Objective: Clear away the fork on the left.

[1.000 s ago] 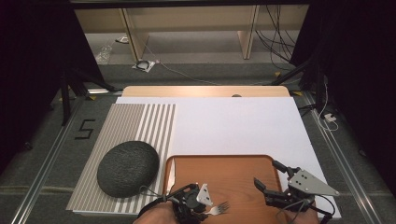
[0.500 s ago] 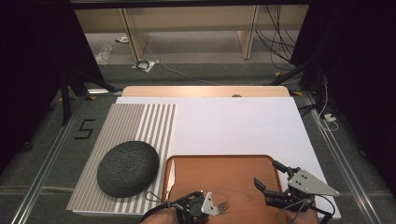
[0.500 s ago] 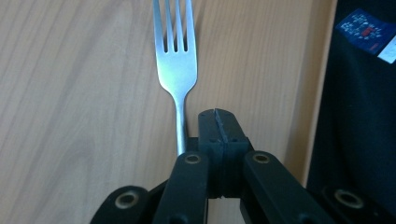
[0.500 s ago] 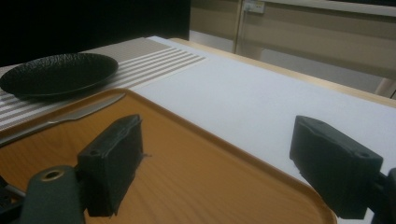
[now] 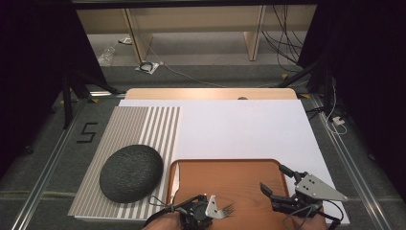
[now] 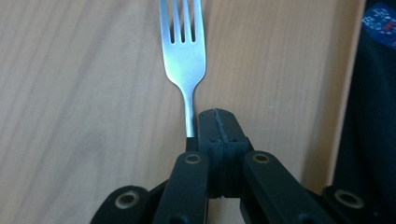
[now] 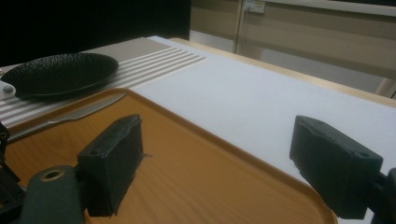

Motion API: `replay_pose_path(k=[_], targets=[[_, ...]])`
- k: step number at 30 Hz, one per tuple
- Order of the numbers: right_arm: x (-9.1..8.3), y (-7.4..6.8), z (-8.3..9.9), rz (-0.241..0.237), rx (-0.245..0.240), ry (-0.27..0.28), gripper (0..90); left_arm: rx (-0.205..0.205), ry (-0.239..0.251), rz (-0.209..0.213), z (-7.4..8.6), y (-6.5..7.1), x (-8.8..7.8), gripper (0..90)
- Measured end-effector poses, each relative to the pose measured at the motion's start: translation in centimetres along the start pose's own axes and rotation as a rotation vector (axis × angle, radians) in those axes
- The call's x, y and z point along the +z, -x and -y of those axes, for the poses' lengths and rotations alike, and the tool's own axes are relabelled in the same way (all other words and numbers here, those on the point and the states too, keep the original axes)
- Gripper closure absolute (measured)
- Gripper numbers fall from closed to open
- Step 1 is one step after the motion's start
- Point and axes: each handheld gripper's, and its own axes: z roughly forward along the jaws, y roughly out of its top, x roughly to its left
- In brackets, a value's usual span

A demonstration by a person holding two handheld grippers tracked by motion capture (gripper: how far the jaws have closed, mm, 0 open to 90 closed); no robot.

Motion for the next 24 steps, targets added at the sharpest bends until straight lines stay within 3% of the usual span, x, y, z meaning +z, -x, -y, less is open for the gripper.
replay_pose_path(k=[24], targets=[[-0.1,0.0,0.0,0.002,-0.003,-0.007,18.3,-0.073,0.01,-0.048,1.1,-2.2,-0.6,89.6]])
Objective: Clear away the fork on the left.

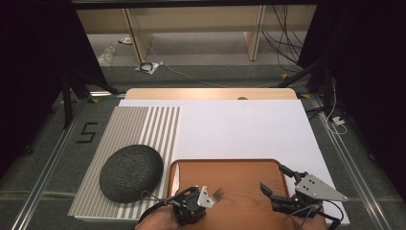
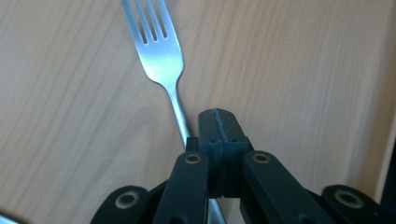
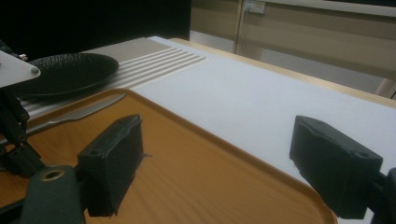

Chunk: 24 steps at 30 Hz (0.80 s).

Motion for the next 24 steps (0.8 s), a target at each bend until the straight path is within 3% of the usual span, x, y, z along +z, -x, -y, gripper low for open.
replay_pose_path(k=[24], targets=[[0.1,0.0,0.0,0.0,0.001,0.008,18.4,-0.099,-0.016,-0.048,2.1,-2.8,-1.2,89.6]])
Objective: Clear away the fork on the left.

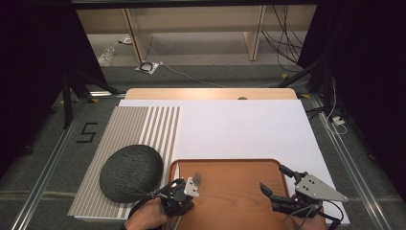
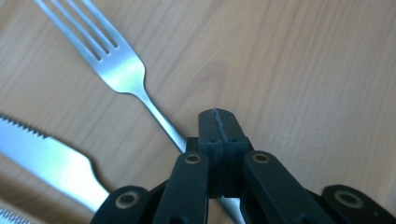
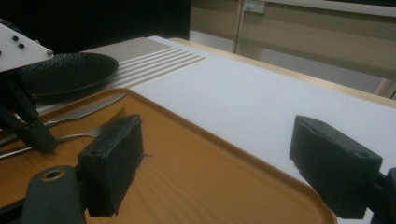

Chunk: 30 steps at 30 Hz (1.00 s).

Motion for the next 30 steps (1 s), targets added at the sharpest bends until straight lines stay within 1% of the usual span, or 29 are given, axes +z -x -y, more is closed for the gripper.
replay_pose_path(k=[9,16,17,20,27,30], targets=[[0.0,0.0,0.0,0.0,0.0,-0.001,18.4,-0.025,-0.002,-0.009,0.5,-0.6,-0.2,89.6],[0.0,0.0,0.0,0.0,0.002,-0.001,18.4,-0.035,-0.01,-0.011,0.7,-0.9,-0.4,89.6],[-0.1,0.0,0.0,0.002,0.0,-0.01,18.5,-0.035,-0.009,-0.011,0.8,-0.9,-0.4,89.6],[-0.1,0.0,0.0,0.002,-0.001,-0.011,18.5,-0.041,-0.01,-0.011,0.8,-1.0,-0.4,89.6],[-0.1,0.0,0.0,0.003,0.0,-0.011,18.5,-0.047,-0.014,-0.013,1.0,-1.2,-0.5,89.5],[0.1,0.0,0.0,0.001,0.001,0.0,18.5,-0.048,-0.014,-0.014,1.0,-1.2,-0.5,89.5]])
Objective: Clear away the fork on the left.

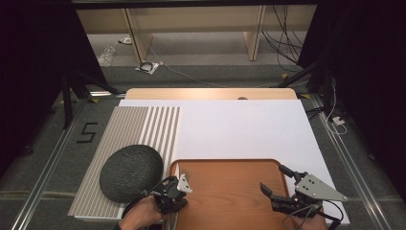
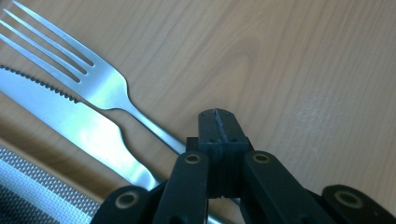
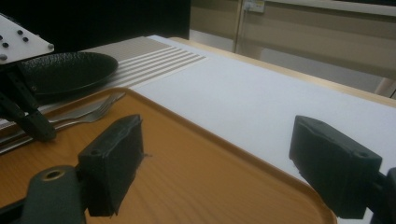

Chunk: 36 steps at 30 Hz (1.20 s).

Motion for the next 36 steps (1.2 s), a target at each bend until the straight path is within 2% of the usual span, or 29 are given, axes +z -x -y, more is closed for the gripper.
replay_pose_path(k=[7,11,14,18,22,30,36], targets=[[-0.1,0.0,0.0,0.001,-0.001,-0.006,18.5,0.003,0.012,0.0,0.0,0.1,-0.2,87.7],[0.0,0.0,0.0,0.0,0.0,-0.001,18.5,0.003,0.06,0.002,-0.1,0.2,-0.6,80.2],[-0.1,0.0,0.0,0.003,-0.002,-0.01,18.5,0.014,0.105,-0.014,-0.1,0.2,-1.0,70.0],[0.0,0.0,0.0,0.001,-0.001,-0.001,18.5,-0.023,0.119,-0.023,-0.2,0.1,-1.3,52.5],[-0.1,0.0,0.0,0.001,-0.002,0.0,18.5,-0.056,0.136,-0.046,-0.1,-0.2,-1.6,45.8],[-0.1,0.0,0.0,0.0,-0.001,0.001,18.5,-0.124,0.221,-0.093,0.3,-1.0,-2.8,34.6],[-0.1,0.0,0.0,0.0,-0.001,-0.002,18.4,-0.191,0.278,-0.138,0.8,-1.7,-3.6,27.2]])
